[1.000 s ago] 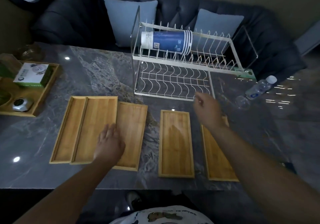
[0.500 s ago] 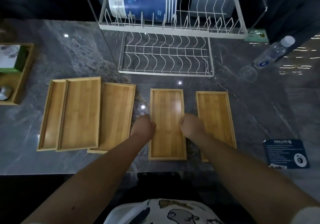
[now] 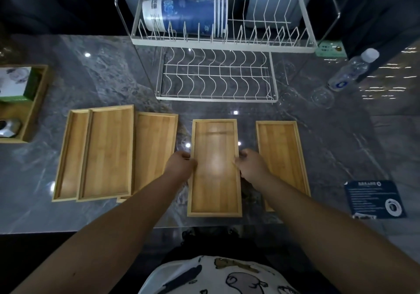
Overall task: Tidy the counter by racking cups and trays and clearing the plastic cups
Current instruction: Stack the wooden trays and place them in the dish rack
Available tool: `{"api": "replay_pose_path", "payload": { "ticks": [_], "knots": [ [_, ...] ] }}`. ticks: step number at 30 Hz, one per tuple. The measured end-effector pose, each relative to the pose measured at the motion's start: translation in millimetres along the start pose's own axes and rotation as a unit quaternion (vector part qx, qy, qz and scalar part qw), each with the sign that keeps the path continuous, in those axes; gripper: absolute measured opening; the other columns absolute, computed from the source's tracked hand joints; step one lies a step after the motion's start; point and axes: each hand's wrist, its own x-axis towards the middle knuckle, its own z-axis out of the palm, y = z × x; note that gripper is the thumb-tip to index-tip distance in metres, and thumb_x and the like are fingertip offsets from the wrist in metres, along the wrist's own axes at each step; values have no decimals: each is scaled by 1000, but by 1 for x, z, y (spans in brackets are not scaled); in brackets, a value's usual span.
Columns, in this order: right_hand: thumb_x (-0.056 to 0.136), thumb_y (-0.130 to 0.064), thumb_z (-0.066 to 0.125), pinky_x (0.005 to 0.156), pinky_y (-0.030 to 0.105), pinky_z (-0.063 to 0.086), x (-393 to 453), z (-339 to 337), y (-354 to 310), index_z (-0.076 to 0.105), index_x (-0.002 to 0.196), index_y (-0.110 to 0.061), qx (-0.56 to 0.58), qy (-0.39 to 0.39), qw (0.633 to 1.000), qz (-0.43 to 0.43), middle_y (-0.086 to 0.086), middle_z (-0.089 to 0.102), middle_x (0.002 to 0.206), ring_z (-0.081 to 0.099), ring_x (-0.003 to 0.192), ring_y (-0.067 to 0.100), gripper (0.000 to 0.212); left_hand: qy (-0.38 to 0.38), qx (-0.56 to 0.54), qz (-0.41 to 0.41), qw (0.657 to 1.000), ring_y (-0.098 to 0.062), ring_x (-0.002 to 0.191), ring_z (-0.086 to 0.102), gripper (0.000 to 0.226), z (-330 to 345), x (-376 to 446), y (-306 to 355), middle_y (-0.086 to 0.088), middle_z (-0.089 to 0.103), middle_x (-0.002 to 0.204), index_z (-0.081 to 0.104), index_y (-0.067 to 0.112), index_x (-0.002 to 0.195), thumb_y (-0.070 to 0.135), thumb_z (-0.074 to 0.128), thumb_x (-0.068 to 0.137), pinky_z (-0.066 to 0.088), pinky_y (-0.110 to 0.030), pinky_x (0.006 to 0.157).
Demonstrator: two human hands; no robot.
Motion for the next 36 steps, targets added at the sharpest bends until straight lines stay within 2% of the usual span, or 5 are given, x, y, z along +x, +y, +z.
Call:
{"api": "replay_pose_path", "payload": {
  "ticks": [14, 20, 25, 33, 36],
  "knots": [
    [97, -25, 60, 47, 27, 46, -48, -76, -24, 60, 117, -22, 296, -64, 949, -86, -5, 51, 55, 49, 49, 10, 21, -197, -321, 71, 923, -15, 72, 66, 22, -44, -51, 27, -5, 63, 91, 61, 16, 115, 26, 59, 96, 51, -26, 57],
    [101, -26, 47, 56, 29, 55, -62, -84, -24, 58, 108, -16, 422, -123, 895, -70, 13, 73, 82, 68, 62, 20, 17, -230, -489, 49, 840, -25, 86, 71, 27, -47, -59, 30, -6, 68, 80, 76, 15, 72, 22, 56, 89, 58, -31, 71],
    [100, -39, 46, 57, 24, 54, -71, -69, -17, 71, 86, -30, 343, -104, 930, -83, -4, 73, 77, 70, 69, 12, 30, -133, -284, 98, 944, -26, 85, 67, 27, -38, -73, 22, -8, 70, 89, 69, 8, 90, 35, 63, 91, 56, -34, 70],
    [97, -26, 58, 85, 31, 55, -63, -34, 15, 38, 140, -30, 116, -63, 988, -80, -4, 64, 121, 67, 103, 10, 47, -42, -116, 119, 985, -17, 101, 64, 63, -16, -59, -6, 1, 59, 120, 43, 26, 142, 26, 72, 86, 57, -40, 86],
    [100, -25, 52, 78, 27, 52, -54, -14, 24, 58, 118, -24, 26, -26, 995, -93, -7, 68, 107, 66, 100, 15, 19, -29, -45, 110, 993, -13, 93, 66, 53, 0, -45, -17, 0, 66, 113, 50, 20, 137, 29, 68, 88, 56, -31, 79]
  ]
}}
